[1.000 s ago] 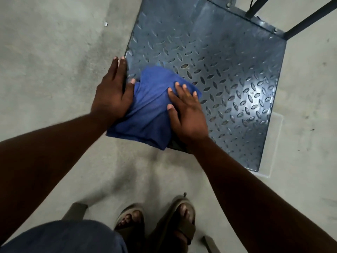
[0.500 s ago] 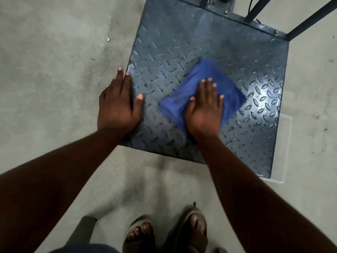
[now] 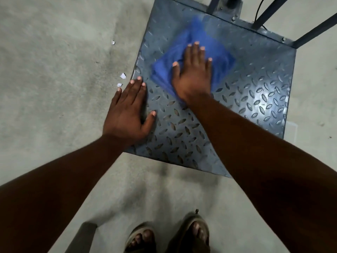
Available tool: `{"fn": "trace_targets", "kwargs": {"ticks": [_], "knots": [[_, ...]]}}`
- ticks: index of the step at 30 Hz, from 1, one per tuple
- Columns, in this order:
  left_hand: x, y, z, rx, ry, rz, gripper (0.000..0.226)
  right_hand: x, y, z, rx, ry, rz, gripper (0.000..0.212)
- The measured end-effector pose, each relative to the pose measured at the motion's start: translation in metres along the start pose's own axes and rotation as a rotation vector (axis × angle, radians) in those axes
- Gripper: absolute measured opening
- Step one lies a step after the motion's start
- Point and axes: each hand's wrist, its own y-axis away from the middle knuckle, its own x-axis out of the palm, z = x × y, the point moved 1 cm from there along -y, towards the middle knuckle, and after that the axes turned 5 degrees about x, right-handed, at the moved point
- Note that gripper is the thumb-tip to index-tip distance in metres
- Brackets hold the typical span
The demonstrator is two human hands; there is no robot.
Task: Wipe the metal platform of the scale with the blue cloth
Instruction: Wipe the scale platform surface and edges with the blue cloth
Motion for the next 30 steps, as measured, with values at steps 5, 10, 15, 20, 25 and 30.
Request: {"fn": "trace_targets", "kwargs": {"ticks": [5, 10, 15, 20, 25, 30], "knots": [[-0.001, 0.001, 0.001, 0.019, -0.013, 0.022, 0.088, 0.004, -0.004, -0.01, -0.341, -0.025, 0.003, 0.068], [-0.004, 0.0, 0.002, 0.008, -0.008, 0.087, 0.093, -0.005, 0.0, 0.011, -0.271, -0.052, -0.033, 0.065], [-0.007, -0.001, -0.003, -0.009, -0.024, 0.093, 0.091, 0.0, -0.025, -0.013, -0.159, -0.058, -0.008, 0.068], [-0.005, 0.0, -0.002, 0.015, -0.054, 0.084, 0.09, 0.003, -0.024, 0.018, -0.357, -0.007, 0.028, 0.068], [-0.004, -0.002, -0.004, -0.006, -0.097, 0.114, 0.086, -0.003, -0.082, 0.017, -0.231, -0.02, 0.069, 0.07], [-0.002, -0.002, -0.002, -0.023, -0.078, 0.146, 0.087, 0.0, -0.072, 0.068, -0.426, 0.033, 0.105, 0.066]]}}
